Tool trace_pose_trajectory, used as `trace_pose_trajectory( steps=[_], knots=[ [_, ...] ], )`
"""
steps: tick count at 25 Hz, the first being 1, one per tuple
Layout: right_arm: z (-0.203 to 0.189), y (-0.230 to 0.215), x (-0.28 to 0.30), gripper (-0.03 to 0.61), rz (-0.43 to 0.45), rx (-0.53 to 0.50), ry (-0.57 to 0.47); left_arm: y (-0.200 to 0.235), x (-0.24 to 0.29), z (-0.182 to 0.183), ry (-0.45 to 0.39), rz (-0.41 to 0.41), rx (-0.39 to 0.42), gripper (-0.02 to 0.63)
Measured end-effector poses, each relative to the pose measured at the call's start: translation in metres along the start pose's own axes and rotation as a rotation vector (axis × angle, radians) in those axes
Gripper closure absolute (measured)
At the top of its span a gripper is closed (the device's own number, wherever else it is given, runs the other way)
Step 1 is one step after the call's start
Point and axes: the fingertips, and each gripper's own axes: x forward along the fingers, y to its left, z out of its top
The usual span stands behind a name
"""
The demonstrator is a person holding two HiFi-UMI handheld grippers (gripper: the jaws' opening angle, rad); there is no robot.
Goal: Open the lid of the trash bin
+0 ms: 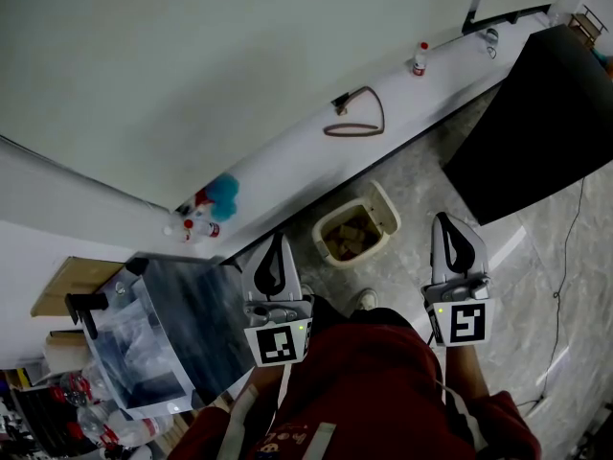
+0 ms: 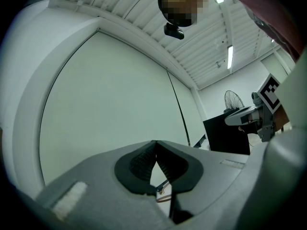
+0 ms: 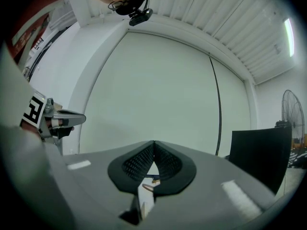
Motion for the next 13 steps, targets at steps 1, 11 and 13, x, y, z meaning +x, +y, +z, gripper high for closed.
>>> trace_pose_trajectory(
  steps=[1, 11, 13],
  knots=[
    [-0.001, -0.001, 0.001, 0.578, 0.000, 0.001, 0.003, -0.001, 0.001, -0.001, 0.003, 0.000, -0.001, 0.609],
    [-0.008, -0.008, 0.003, 0.578, 0.002, 0.009, 0.022, -0.012, 0.009, -0.004, 0.009, -0.025, 0.012, 0.609],
    [-0.010, -0.010, 0.003, 0.578, 0.000, 0.011, 0.022, -0.015, 0.010, -0.004, 0.009, -0.030, 0.016, 0.609]
  ],
)
